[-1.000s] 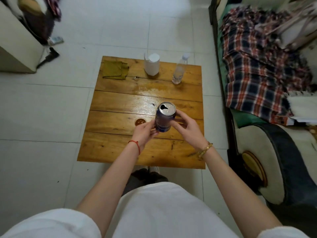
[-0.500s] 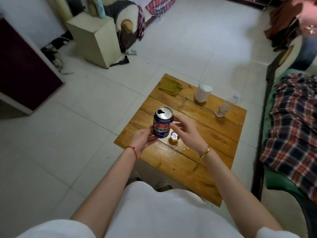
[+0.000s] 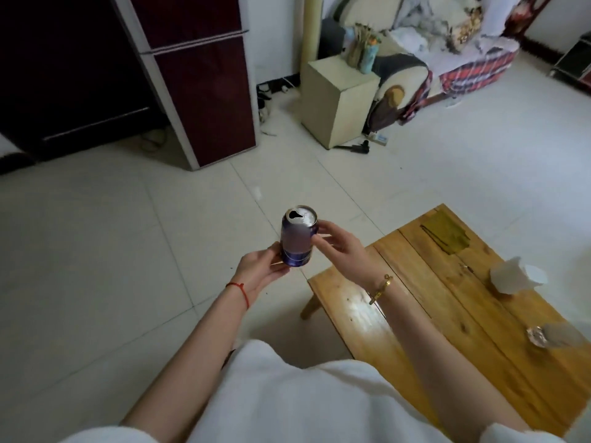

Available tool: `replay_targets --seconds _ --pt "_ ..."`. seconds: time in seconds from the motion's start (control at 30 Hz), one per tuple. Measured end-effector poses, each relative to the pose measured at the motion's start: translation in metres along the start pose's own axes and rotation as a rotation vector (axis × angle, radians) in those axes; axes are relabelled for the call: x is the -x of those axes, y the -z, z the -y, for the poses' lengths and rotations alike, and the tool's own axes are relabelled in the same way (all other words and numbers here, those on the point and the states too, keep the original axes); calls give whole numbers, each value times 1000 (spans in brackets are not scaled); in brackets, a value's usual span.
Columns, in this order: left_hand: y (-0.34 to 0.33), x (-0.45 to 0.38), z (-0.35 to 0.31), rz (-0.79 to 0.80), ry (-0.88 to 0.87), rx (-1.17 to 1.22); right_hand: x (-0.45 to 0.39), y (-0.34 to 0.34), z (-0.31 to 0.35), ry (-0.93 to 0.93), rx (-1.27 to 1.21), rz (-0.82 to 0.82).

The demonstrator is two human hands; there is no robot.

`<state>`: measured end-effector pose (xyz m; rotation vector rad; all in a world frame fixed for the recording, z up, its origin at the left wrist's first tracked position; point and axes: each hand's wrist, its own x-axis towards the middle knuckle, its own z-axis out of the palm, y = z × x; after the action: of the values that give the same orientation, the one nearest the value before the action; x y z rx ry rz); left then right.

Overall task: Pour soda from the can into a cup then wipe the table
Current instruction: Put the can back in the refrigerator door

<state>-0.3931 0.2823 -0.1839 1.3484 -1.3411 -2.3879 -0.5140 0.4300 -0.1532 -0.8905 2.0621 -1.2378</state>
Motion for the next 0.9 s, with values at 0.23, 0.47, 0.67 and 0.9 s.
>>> replay_targets --seconds 0.23,0.47,0.67,0.9 --pt "112 -29 -82 -112 -97 93 -114 -87 71 124 -15 131" --pt "198 -50 -144 -201 -133 173 -196 -157 126 190 -38 227" --pt "238 -86 -184 -250 -142 218 -265 -189 149 213 -35 302" --pt "265 -147 -247 -271 -159 242 -371 -210 160 274 2 363"
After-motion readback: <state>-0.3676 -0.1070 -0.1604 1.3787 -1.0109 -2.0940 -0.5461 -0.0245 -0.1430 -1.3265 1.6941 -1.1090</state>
